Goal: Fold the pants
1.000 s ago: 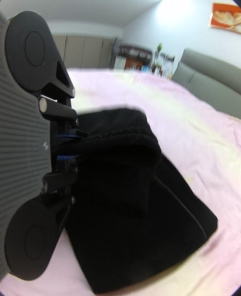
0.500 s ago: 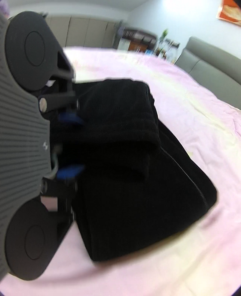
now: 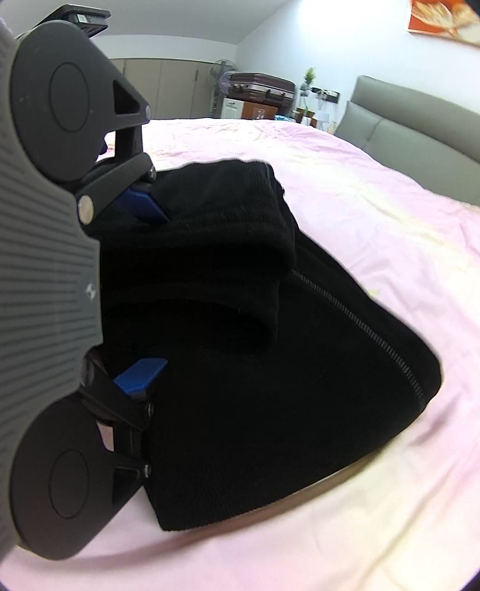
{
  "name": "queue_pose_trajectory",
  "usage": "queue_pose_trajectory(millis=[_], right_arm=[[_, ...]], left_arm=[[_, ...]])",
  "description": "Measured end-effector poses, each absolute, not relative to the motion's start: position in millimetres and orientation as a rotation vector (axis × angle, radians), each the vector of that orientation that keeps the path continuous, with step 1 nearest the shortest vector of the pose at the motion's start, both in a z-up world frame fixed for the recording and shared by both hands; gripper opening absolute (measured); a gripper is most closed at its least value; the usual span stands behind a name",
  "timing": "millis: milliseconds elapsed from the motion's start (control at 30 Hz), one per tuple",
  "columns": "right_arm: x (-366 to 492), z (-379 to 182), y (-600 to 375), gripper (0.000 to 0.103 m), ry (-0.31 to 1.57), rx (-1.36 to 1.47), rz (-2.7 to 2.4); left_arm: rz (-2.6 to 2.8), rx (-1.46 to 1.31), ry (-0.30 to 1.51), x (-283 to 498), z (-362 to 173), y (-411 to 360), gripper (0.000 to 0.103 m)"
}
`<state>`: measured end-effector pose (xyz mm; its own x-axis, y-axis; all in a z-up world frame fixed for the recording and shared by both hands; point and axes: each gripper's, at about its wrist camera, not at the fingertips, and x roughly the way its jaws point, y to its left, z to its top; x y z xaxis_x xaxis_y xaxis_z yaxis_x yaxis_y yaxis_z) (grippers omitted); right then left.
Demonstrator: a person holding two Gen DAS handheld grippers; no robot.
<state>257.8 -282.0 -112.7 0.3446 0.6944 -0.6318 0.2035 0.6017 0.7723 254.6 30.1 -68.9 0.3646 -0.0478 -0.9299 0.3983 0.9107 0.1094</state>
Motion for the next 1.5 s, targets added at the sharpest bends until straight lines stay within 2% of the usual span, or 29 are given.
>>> queue_pose_trajectory(millis=[167, 200, 233, 300, 400, 533, 867, 1033, 1200, 1500], right_arm=[[264.1, -127.8, -286.3, 0.072, 1.211, 0.963, 0.421], [265.2, -130.0, -286.2, 0.067, 1.209, 0.970, 0.433], [265.8, -132.3, -285.9, 0.055, 1.205, 0.984, 0.448], [267.6, -137.8, -280.0, 0.049, 1.209, 1.040, 0.462], [267.7, -143.0, -277.5, 0.046, 1.191, 1.058, 0.470], [269.4, -130.8, -273.4, 0.027, 1.189, 1.041, 0.446], [303.3, 36.8, -223.4, 0.021, 0.998, 0.693, 0.571], [326.6, 85.1, -233.2, 0.021, 0.949, 0.625, 0.525], [328.9, 69.8, -283.8, 0.020, 0.969, 0.634, 0.405], [319.2, -52.8, -343.6, 0.020, 1.122, 0.710, 0.219]], left_arm=[[-0.259, 0.258, 1.193, 270.9, -89.9, 31.8, 0.023], [-0.252, 0.240, 1.202, 275.1, -95.4, 33.1, 0.023], [-0.246, 0.224, 1.214, 278.6, -100.4, 34.7, 0.023], [-0.239, 0.212, 1.230, 281.7, -107.4, 37.0, 0.022], [-0.238, 0.204, 1.232, 282.1, -109.1, 37.9, 0.022], [-0.234, 0.187, 1.212, 274.9, -97.7, 41.7, 0.022], [-0.165, 0.107, 1.092, 258.8, -55.6, 69.9, 0.022], [-0.174, 0.055, 1.028, 260.9, -35.5, 71.2, 0.022], [-0.207, 0.020, 0.999, 276.9, -37.0, 55.8, 0.023], [-0.264, 0.022, 0.956, 314.5, -51.7, 14.9, 0.022]])
